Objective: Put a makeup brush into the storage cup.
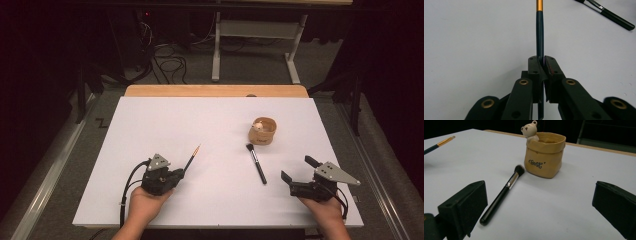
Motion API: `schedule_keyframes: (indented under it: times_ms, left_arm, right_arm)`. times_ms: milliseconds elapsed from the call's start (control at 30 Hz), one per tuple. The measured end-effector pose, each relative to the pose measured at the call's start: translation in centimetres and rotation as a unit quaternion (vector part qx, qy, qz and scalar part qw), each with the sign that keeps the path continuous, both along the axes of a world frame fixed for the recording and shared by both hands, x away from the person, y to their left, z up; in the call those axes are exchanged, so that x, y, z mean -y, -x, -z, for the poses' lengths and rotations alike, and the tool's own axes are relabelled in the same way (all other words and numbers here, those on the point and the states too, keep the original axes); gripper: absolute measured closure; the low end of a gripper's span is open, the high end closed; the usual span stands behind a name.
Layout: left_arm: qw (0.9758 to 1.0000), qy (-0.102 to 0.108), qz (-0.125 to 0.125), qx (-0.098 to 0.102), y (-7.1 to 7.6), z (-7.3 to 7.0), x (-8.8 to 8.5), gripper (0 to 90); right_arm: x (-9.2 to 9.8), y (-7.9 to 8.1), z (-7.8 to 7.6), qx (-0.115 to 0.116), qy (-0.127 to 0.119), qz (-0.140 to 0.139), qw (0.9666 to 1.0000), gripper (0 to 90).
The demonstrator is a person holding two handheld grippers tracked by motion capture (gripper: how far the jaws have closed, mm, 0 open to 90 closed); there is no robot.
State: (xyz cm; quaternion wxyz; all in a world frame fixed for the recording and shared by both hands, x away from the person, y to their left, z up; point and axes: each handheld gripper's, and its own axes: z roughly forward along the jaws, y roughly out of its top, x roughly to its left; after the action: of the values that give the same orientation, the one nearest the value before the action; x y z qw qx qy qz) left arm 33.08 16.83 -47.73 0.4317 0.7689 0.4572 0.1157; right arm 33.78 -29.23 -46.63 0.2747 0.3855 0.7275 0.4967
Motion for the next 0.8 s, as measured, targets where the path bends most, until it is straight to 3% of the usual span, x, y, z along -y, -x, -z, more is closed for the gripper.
schedule_keyframes:
  times_ms: [300,500,800]
  left_arm:
    - [0.9988,0.014,-0.038,0.028,0.14,0.17,-0.13,84.6]
    - [0.9979,0.001,-0.051,0.04,0.3,0.38,-0.21,84.6]
    - [0.9945,-0.006,-0.084,0.062,0.46,0.33,-0.4,84.6]
  right_arm:
    - [-0.1,0.19,-0.11,0.001,-0.001,-0.001,1.0,0.7]
    - [0.13,0.1,-0.1,0.0,-0.004,0.001,1.0,0.7]
    - [-0.01,0.06,-0.03,0.0,-0.002,0.0,1.0,0.7]
